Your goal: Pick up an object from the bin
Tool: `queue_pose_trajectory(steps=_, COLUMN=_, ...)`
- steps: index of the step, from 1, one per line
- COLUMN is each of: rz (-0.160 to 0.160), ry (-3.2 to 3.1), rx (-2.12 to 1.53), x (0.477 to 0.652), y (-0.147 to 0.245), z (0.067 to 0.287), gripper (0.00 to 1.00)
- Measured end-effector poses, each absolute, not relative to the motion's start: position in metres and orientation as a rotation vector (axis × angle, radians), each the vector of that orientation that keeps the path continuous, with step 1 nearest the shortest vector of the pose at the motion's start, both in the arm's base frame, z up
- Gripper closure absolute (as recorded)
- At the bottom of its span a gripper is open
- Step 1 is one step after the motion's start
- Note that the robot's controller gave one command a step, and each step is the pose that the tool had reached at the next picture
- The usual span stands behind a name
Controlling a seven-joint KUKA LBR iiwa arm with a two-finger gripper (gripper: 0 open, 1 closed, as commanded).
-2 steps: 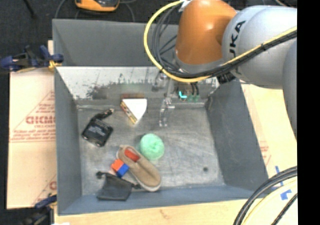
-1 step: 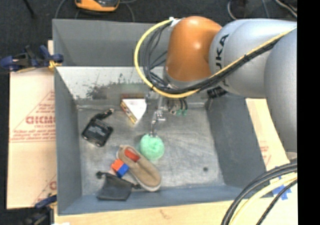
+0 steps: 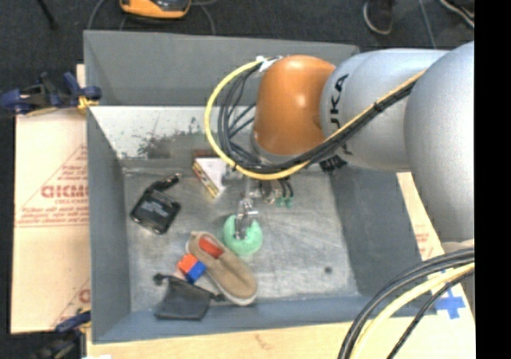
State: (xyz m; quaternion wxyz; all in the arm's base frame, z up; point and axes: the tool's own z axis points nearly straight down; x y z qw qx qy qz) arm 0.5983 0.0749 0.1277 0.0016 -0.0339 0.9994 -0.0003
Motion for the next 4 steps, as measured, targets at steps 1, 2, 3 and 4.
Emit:
queue_pose_trajectory(steps=1, rz=0.002, ry=3.088, rx=-0.554, x=0.587, y=0.055, z=0.094, gripper=0.0)
queue_pose_trajectory(steps=2, rz=0.001, ry=3.075, rx=-0.596, x=0.547, y=0.037, z=0.074, gripper=1.0)
queue_pose_trajectory(steps=3, rz=0.001, ry=3.075, rx=-0.595, x=0.547, y=0.037, z=0.074, gripper=1.0)
queue_pose_trajectory(steps=4, rz=-0.003, ry=3.061, rx=-0.655, x=0.536, y=0.049, z=0.257, gripper=1.0)
